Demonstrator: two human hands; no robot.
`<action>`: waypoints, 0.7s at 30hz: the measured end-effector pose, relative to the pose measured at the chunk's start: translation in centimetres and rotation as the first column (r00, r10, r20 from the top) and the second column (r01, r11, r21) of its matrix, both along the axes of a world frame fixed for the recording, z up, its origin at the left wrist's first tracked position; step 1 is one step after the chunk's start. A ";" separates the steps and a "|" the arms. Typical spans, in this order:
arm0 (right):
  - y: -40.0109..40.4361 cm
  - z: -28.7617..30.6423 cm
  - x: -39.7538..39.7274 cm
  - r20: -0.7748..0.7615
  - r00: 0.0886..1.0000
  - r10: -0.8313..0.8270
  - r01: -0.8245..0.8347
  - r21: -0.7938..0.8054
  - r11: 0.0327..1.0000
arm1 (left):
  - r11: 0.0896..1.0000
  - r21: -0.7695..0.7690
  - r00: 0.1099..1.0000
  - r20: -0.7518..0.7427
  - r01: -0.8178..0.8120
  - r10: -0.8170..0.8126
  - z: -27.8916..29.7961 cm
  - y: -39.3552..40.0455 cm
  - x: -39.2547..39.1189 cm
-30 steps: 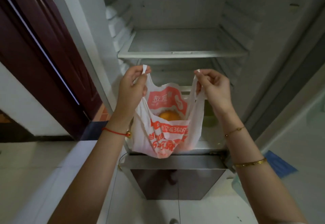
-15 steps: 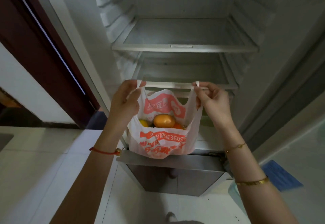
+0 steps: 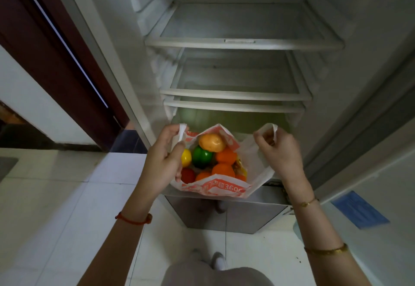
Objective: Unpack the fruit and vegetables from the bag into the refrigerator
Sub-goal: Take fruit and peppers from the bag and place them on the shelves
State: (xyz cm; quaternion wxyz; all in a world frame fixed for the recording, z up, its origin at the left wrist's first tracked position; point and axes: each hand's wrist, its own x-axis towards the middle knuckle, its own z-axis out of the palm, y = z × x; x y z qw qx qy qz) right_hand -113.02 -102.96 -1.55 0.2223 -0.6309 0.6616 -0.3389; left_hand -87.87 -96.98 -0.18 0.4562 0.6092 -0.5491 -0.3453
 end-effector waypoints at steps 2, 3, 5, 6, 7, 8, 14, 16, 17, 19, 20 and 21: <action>0.7 0.2 0.2 -0.186 0.980 -0.070 0.077 0.030 0.997 | 1.000 0.001 1.000 0.006 0.025 -0.025 -0.3 0.4 -0.1; 1.1 0.2 0.4 -0.285 0.951 -0.116 0.122 0.003 0.993 | 0.999 0.001 0.999 0.001 0.037 -0.037 -0.4 0.7 -0.2; 1.8 0.3 0.8 -0.442 0.865 -0.239 0.192 -0.147 0.970 | 0.999 -0.003 0.999 -0.020 0.048 -0.048 -0.7 1.1 -0.3; 2.0 0.4 1.2 -0.477 0.829 -0.291 0.205 -0.224 0.953 | 0.999 -0.004 0.998 -0.029 0.052 -0.052 -0.7 1.2 -0.3; 2.2 0.3 1.6 -0.487 0.816 -0.311 0.194 -0.277 0.941 | 0.998 -0.003 0.998 -0.035 0.058 -0.058 -0.8 1.4 -0.3; 2.3 0.4 2.1 -0.489 0.819 -0.298 0.156 -0.310 0.938 | 0.998 0.001 0.997 -0.040 0.061 -0.061 -0.9 1.4 -0.2; 2.4 -1.1 5.3 -0.495 0.860 0.124 -0.352 -0.399 0.847 | 0.998 0.005 0.996 -0.061 0.065 -0.065 -0.5 1.2 0.1; 2.4 -2.3 6.4 -0.475 0.818 0.324 -0.513 -0.350 0.784 | 0.997 0.009 0.995 -0.069 0.071 -0.070 -0.4 1.2 0.0; 2.3 -2.9 6.8 -0.470 0.777 0.418 -0.586 -0.297 0.754 | 0.997 0.012 0.995 -0.071 0.077 -0.076 -0.4 1.2 0.0; 1.9 -4.3 7.4 -0.450 0.684 0.575 -0.683 -0.116 0.721 | 0.996 0.014 0.993 -0.072 0.091 -0.090 -0.3 1.3 0.1; 1.6 -5.0 7.6 -0.434 0.649 0.625 -0.690 0.009 0.723 | 0.995 0.017 0.993 -0.072 0.099 -0.097 -0.2 1.3 0.0; 1.3 -5.6 7.6 -0.434 0.627 0.647 -0.669 0.126 0.732 | 0.994 0.021 0.992 -0.071 0.106 -0.105 -0.2 1.4 0.0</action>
